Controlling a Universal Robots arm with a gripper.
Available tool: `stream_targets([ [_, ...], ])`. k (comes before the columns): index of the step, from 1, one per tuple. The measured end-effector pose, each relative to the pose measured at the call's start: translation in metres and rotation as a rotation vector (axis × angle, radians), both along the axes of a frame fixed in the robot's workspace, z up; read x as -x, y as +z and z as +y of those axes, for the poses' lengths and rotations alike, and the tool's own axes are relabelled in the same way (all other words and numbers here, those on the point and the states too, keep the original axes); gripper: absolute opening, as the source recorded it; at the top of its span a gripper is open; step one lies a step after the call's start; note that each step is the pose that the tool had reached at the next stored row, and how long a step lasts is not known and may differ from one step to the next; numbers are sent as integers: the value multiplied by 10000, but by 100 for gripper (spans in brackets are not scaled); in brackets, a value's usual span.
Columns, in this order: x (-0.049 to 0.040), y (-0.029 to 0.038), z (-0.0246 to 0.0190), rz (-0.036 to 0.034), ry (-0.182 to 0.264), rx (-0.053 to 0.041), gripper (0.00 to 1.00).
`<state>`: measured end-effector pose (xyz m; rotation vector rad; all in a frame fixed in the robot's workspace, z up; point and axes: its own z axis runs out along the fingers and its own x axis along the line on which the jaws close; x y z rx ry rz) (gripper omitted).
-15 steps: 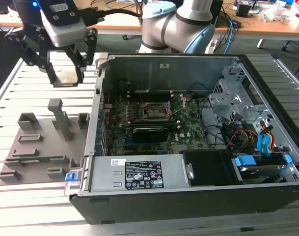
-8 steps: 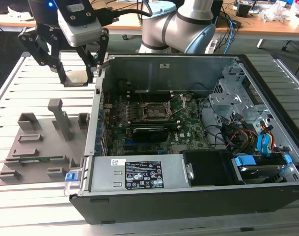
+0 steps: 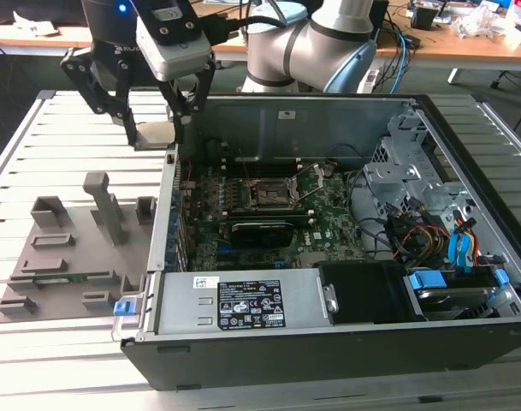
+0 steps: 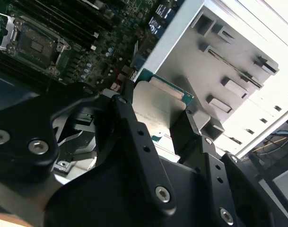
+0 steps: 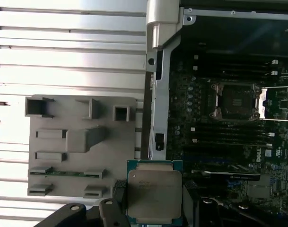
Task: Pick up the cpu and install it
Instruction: 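Pick up the cpu and move it towards the insertion slot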
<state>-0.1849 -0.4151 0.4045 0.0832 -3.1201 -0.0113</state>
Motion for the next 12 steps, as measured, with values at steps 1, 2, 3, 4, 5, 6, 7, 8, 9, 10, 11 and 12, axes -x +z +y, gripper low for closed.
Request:
stream_targets([
  [1, -38, 0, 2, 0, 1, 0, 55],
  [2, -89, -1, 5, 1, -1, 1, 55],
  [3, -134, -1, 8, 1, 0, 0, 55],
  [4, -178, -2, 11, 3, -1, 0, 55],
  [5, -226, -3, 14, 8, 0, 1, 55],
  [6, -251, -5, 16, 11, 0, -3, 55],
  [7, -266, -7, 18, 13, -1, -7, 55],
  [8, -286, -9, 19, 15, -1, -12, 55],
  [9, -300, -11, 21, 16, 0, -18, 55],
  [10, -333, -16, 23, 19, -1, -42, 55],
  [11, -355, -20, 25, 19, -1, -64, 55],
  [12, -386, -25, 27, 21, 0, -113, 55],
])
